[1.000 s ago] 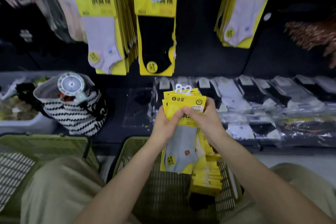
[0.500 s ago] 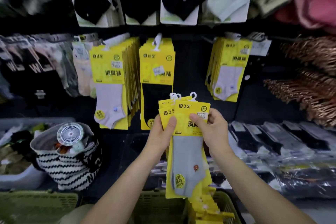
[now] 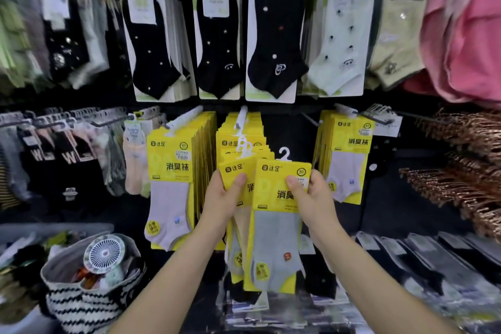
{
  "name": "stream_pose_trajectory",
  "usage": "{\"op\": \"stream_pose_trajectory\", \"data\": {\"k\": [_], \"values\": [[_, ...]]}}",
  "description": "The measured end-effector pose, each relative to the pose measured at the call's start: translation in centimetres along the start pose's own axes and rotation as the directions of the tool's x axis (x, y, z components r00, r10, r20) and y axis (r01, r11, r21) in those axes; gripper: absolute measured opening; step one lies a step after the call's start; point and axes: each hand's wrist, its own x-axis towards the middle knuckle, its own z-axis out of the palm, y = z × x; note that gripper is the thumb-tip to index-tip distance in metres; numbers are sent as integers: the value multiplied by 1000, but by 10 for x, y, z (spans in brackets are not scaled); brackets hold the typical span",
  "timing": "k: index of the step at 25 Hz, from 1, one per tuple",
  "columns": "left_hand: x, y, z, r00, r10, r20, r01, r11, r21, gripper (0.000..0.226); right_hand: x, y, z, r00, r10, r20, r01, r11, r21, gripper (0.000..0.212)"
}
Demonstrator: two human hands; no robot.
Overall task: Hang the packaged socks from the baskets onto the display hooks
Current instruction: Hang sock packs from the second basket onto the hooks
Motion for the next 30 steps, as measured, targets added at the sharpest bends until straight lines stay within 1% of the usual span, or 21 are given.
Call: {"op": "stream_pose_trajectory", "data": {"k": [3,5,8,10,13,15,18,20,23,24,25,26,27,28,29,30], "values": [[9,-2,3,1000,-31,1,31,999,-8,30,4,5,-11,1000,9,-8,-9,1000,-26,5],[13,0,4,999,-47,11,47,999,-11,30,10,3,-19,999,28,-18,-28,999,-29,7],[14,0,3,998,-55,23,56,998,-21,34,24,-7,-29,995,58,-84,-59,998,-2,10],[11,0,2,998,-52,32,53,997,-47,32,35,-16,-38,987,83,-139,-83,997,8,15],[5,3,2,999,-43,17,44,996,-76,23,49,-24,-52,983,78,-166,-86,996,-37,22],[2,9,5,999,-37,17,38,995,-87,23,56,-27,-55,986,48,-158,-59,996,-65,23],[-3,17,9,999,-16,37,19,997,-73,20,66,-29,-53,990,40,-137,-64,983,-171,31],[-5,24,11,998,-7,55,10,998,-59,19,69,-28,-51,993,32,-116,-62,962,-266,29],[-10,33,15,998,-1,69,5,998,-56,16,75,-25,-55,995,49,-87,-75,945,-318,22],[-12,36,17,997,5,73,-1,999,-54,16,75,-26,-57,994,59,-95,-87,941,-328,21],[-13,38,18,997,12,76,-8,999,-50,15,74,-27,-60,990,53,-129,-95,935,-342,24],[-14,40,20,997,17,79,-14,999,-46,14,72,-28,-61,982,5,-187,-73,930,-360,31],[-15,41,22,997,20,81,-17,999,-42,14,68,-27,-62,971,-71,-228,-20,926,-376,34],[-16,43,25,996,19,82,-16,999,-34,15,60,-28,-60,964,-147,-221,55,926,-374,34],[-16,43,28,996,17,83,-15,1000,-25,16,51,-29,-55,969,-185,-163,121,933,-339,33],[-18,44,33,996,19,87,-18,1000,-19,17,40,-29,-48,983,-169,-73,139,940,-311,38]]}}
